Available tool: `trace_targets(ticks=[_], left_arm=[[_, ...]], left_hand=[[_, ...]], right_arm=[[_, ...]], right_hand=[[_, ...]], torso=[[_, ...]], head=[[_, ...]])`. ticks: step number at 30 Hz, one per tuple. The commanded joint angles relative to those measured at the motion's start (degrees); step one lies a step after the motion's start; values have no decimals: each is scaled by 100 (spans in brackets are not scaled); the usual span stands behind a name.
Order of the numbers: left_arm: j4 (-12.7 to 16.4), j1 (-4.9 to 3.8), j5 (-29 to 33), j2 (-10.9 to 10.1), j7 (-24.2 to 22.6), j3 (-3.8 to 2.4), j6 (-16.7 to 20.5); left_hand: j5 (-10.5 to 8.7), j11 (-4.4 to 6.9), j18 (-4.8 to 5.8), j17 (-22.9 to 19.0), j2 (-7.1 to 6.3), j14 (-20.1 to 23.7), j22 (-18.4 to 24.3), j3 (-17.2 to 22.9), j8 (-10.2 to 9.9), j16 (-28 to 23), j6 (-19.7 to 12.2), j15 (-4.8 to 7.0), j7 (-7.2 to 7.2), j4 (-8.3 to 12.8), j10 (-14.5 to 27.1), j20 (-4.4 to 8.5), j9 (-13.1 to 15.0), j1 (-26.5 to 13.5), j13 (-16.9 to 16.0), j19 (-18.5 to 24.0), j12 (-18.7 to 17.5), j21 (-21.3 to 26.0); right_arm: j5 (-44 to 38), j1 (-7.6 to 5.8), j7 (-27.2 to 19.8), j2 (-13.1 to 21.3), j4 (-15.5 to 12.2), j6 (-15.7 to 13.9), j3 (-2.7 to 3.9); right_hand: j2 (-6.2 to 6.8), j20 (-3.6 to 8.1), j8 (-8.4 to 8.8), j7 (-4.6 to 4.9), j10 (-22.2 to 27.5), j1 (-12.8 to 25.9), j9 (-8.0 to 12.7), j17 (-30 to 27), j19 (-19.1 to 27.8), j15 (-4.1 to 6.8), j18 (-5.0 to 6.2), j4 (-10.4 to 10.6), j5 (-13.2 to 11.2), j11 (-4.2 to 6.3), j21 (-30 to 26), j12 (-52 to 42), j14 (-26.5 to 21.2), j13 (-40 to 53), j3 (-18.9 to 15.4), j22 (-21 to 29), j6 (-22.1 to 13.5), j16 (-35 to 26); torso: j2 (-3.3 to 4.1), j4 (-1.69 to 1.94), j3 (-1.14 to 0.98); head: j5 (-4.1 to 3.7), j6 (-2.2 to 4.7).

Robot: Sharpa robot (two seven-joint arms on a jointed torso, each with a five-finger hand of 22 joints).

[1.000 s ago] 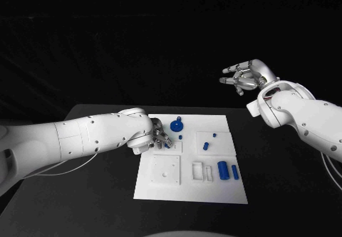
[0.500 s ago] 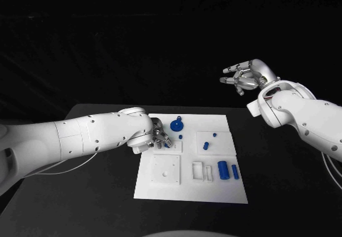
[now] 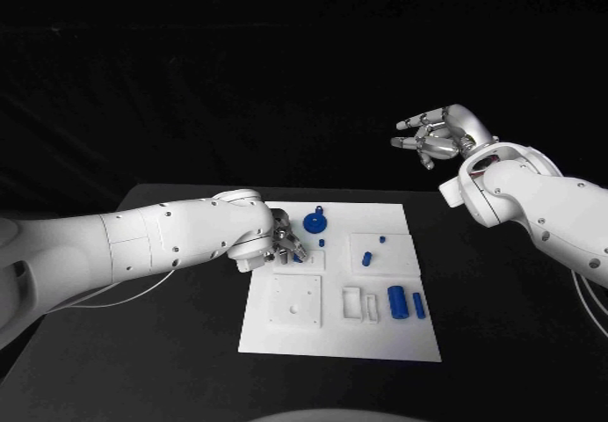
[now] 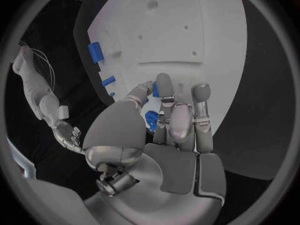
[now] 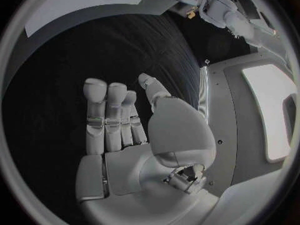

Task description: Assemble the parts on the task board

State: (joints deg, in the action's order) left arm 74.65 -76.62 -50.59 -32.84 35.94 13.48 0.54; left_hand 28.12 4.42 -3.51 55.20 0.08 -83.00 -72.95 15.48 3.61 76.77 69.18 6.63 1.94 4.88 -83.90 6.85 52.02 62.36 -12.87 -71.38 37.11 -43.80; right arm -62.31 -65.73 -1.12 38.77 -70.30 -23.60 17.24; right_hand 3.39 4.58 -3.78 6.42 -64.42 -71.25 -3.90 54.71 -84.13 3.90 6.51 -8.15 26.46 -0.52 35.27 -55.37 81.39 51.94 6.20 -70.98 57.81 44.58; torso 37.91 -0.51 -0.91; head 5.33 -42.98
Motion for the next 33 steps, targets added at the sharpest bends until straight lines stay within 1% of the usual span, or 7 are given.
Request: trace_targets(ticks=[1, 9, 13, 16, 21, 25, 33], left_arm=[[-21, 32, -29, 23, 101, 24, -214], [-48, 32, -19, 58, 88, 24, -292], [-67, 32, -15, 75, 85, 23, -326], [-88, 32, -14, 93, 84, 23, -354], [-124, 32, -10, 127, 82, 23, -408], [-153, 31, -6, 161, 86, 23, -444], [-223, 31, -4, 229, 91, 23, -485]], left_hand=[[-17, 47, 14, 20, 161, -25, -16, 239, 43, 48, 934, -6, -507, 242, -296, -29, 1697, 85, 16, -25, 33, 30], [-60, 49, 15, 50, 182, -28, -49, 222, 44, 75, 974, -12, -520, 220, -296, -41, 1749, 67, 41, -38, 75, 22], [-77, 51, 18, 73, 197, -32, -68, 210, 42, 93, 990, -15, -525, 210, -296, -43, 1774, 62, 53, -45, 97, 21], [-148, 53, 17, 86, 222, -33, -86, 190, 41, 107, 1007, -16, -530, 189, -295, -49, 1803, 61, 65, -52, 118, 24], [-176, 54, 16, 106, 239, -36, -108, 170, 42, 123, 1022, -19, -535, 171, -295, -56, 1832, 58, 75, -63, 139, 23], [-144, 52, 14, 80, 235, -30, -127, 172, 36, 116, 1019, -20, -533, 191, -295, -56, 1851, 79, 89, -71, 148, 28], [-161, 52, 13, 74, 242, -31, -148, 176, 34, 118, 1019, -19, -532, 202, -295, -58, 1855, 84, 105, -80, 155, 39]], right_arm=[[-66, -1, -7, -6, 3, 74, 3], [-79, -1, -4, -18, 24, 87, 3], [-83, -1, -3, -23, 31, 93, 3], [-88, -1, -1, -25, 34, 101, 3], [-96, -1, 4, -29, 40, 108, 3], [-102, 0, 7, -34, 42, 112, 3], [-111, 0, 9, -41, 46, 119, 3]], right_hand=[[11, 36, 21, 18, 21, 49, 8, 5, -271, -2, 92, -14, 15, 29, 31, 0, 39, 1, 26, 7, 38, -37], [4, 36, 21, 20, 25, 37, 8, 8, -269, -1, 92, -52, 7, 29, 30, 4, 40, -2, 71, 19, 40, -41], [2, 37, 20, 21, 25, 40, 8, 9, -269, -1, 91, -65, 6, 29, 35, 3, 40, 0, 89, 22, 41, -42], [3, 37, 21, 21, 25, 41, 8, 10, -269, -1, 92, -69, 9, 29, 34, 3, 40, 0, 93, 23, 41, -42], [7, 37, 20, 21, 26, 55, 8, 11, -267, 0, 92, -93, 31, 30, 34, 5, 40, -1, 126, 30, 42, -45], [11, 38, 21, 21, 25, 63, 8, 12, -267, 0, 91, -109, 43, 30, 35, 5, 40, -1, 146, 34, 41, -46], [11, 39, 21, 22, 18, 74, 9, 13, -269, 2, 90, -124, 68, 31, 47, -2, 44, 5, 170, 36, 42, -47]], torso=[[-4, -2, -2], [-2, 0, -5], [-2, 3, -1], [-2, 3, -1], [-3, 5, 0], [-3, 6, 3], [0, 2, 5]], head=[[-5, -7], [-12, -12], [-17, -14], [-20, -12], [-21, -19], [-18, -18], [-22, -14]])
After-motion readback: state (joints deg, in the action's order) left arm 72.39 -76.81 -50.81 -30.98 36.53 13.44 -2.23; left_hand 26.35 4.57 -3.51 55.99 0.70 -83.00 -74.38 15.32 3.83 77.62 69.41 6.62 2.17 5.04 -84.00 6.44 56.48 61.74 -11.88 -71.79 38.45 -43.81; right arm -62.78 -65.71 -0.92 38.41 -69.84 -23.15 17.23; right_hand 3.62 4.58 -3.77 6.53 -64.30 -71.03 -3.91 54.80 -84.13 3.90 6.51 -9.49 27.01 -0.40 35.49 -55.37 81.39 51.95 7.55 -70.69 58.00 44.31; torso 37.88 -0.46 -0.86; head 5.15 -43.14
